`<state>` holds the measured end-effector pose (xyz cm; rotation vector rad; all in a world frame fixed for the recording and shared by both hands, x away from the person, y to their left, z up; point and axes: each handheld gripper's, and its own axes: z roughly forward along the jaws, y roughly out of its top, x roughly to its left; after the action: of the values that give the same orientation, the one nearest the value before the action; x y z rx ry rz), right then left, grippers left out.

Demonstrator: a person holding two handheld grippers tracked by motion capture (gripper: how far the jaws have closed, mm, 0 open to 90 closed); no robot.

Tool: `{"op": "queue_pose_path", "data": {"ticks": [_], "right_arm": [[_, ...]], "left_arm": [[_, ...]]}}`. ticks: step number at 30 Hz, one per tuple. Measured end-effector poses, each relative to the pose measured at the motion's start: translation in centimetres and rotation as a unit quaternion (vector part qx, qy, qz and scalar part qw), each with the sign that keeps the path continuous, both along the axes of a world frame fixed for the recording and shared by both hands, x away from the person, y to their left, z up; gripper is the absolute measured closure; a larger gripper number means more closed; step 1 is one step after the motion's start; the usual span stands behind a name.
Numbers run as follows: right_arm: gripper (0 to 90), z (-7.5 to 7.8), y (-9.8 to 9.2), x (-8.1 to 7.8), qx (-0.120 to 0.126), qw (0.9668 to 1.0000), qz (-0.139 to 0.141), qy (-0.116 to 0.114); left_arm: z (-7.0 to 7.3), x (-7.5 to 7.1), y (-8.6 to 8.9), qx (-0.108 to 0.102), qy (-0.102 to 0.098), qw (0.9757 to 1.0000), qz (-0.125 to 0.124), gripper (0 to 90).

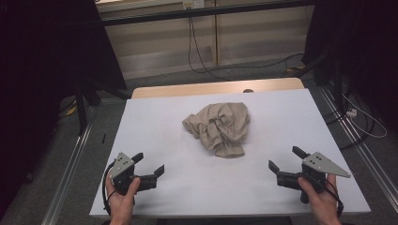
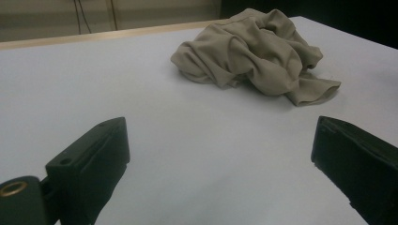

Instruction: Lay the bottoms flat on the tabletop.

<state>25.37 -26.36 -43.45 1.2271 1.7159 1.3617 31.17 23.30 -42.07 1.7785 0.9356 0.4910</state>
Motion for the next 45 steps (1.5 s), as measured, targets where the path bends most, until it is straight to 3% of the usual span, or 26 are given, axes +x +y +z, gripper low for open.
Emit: {"op": "queue_pose_path", "data": {"ticks": [12, 15, 20, 26, 29, 34, 36, 39, 40, 45], "right_arm": [[1.2, -0.6, 1.5, 0.6, -0.005, 0.9987, 0.045, 0.021], [1.2, -0.7, 2.0, 1.1, -0.018, 0.9981, 0.051, 0.029], [1.3, -0.5, 2.6, 1.8, -0.016, 0.9981, 0.054, 0.026], [2.2, -0.1, 4.1, 3.7, -0.006, 0.9963, 0.083, 0.022], [3.3, -0.1, 5.3, 4.7, 0.0, 0.9958, 0.086, 0.031], [10.4, 0.1, 6.2, 5.1, -0.015, 0.9943, 0.103, 0.025], [17.7, 0.3, 6.7, 6.0, -0.024, 0.9933, 0.112, 0.017], [17.4, 0.3, 7.0, 6.7, -0.029, 0.9932, 0.112, 0.017], [20.6, 0.3, 7.5, 7.7, -0.039, 0.992, 0.119, 0.016], [26.0, 0.2, 8.3, 9.5, -0.047, 0.9903, 0.128, 0.026]], "left_arm": [[-0.3, 1.2, -1.1, 0.009, 0.027, 0.9992, -0.028, 5.8], [-0.4, 1.3, -1.5, 0.015, 0.027, 0.9989, -0.034, 6.1], [-0.4, 1.3, -1.6, 0.011, 0.027, 0.9989, -0.036, 6.1], [-0.5, 1.2, -1.2, 0.004, 0.034, 0.9988, -0.035, 6.0], [-0.5, 1.0, -0.9, -0.007, 0.032, 0.999, -0.031, 6.0], [-0.5, 0.8, -0.8, 0.0, 0.029, 0.9989, -0.036, 5.9], [-0.4, 0.7, -1.1, 0.004, 0.025, 0.9987, -0.045, 5.9], [-0.4, 0.7, -1.2, 0.005, 0.023, 0.9986, -0.048, 5.9], [-0.5, 0.8, -1.2, 0.005, 0.023, 0.9985, -0.049, 5.9], [-0.6, 0.9, -1.1, 0.009, 0.027, 0.9985, -0.047, 5.9]]}}
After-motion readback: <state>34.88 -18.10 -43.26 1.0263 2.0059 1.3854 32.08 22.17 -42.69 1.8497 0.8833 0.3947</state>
